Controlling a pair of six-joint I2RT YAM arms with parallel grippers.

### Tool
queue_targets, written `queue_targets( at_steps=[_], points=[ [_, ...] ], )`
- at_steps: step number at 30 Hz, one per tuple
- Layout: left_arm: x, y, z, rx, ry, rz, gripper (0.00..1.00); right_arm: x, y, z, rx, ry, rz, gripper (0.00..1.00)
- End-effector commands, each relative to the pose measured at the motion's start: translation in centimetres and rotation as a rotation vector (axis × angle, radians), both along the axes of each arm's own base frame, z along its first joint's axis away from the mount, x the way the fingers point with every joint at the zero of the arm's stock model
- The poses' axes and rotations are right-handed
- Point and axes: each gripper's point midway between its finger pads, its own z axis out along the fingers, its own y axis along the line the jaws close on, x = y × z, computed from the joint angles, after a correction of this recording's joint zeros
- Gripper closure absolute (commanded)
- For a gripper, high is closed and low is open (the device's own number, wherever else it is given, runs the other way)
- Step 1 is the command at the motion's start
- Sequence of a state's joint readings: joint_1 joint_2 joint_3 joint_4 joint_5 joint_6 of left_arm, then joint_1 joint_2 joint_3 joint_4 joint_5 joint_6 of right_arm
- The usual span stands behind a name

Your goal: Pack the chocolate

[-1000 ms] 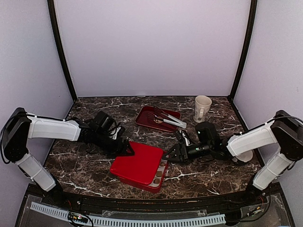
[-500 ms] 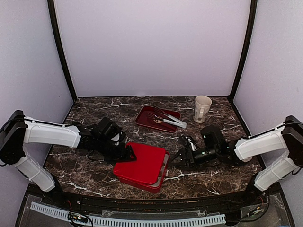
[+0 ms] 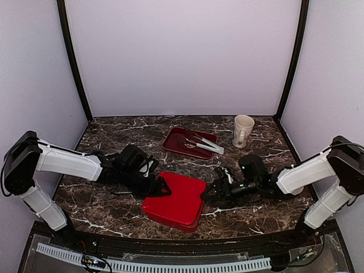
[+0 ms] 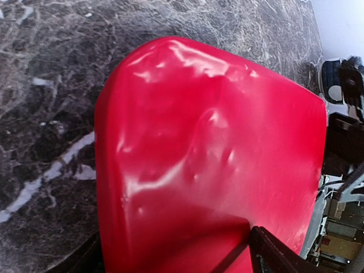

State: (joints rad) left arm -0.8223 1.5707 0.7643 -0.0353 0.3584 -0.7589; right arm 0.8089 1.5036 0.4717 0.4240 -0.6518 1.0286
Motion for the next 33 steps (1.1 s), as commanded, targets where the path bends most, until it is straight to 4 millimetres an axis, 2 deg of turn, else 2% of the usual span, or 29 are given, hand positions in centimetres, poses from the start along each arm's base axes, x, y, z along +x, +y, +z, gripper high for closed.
queue_targets(
  at_steps=[1, 2, 5, 12, 17, 21, 23, 27, 33],
  points=[
    [-3.4, 0.6, -3.5, 0.028, 0.142, -0.011, 0.14, 1.6, 1.9, 1.7, 0.108, 0.000, -0.022, 0.15],
    [-3.7, 0.8, -3.9, 0.025, 0.161, 0.001, 0.12, 1.6, 2.1, 1.0, 0.107, 0.018, -0.022, 0.15],
    [-3.8, 1.1, -3.9, 0.033, 0.168, 0.025, 0.09, 2.4, 3.0, 1.3, 0.125, 0.023, -0.028, 0.16],
    [-3.0, 1.1, -1.5, 0.111, 0.092, 0.034, 0.01, 3.8, 4.6, 2.0, 0.118, 0.003, -0.015, 0.15],
    [-2.8, 3.3, -0.8, 0.198, 0.081, 0.078, 0.01, 3.7, 3.4, 1.6, 0.053, 0.001, -0.027, 0.14],
    [-3.5, 4.4, -0.9, 0.233, 0.095, 0.066, 0.01, 3.1, 2.3, 0.9, -0.009, -0.001, -0.023, 0.14],
    [-3.8, 4.3, -0.7, 0.201, 0.090, 0.050, 0.01, 2.7, 1.9, 0.3, -0.027, 0.012, -0.019, 0.14],
    [-4.1, 3.6, 0.4, 0.091, 0.067, 0.016, 0.01, 2.0, 0.9, 1.0, -0.029, 0.001, -0.027, 0.13],
    [-2.9, 4.5, 3.6, -0.033, -0.041, 0.032, 0.03, 1.2, -0.5, 1.6, -0.020, 0.011, -0.049, 0.14]
  ],
)
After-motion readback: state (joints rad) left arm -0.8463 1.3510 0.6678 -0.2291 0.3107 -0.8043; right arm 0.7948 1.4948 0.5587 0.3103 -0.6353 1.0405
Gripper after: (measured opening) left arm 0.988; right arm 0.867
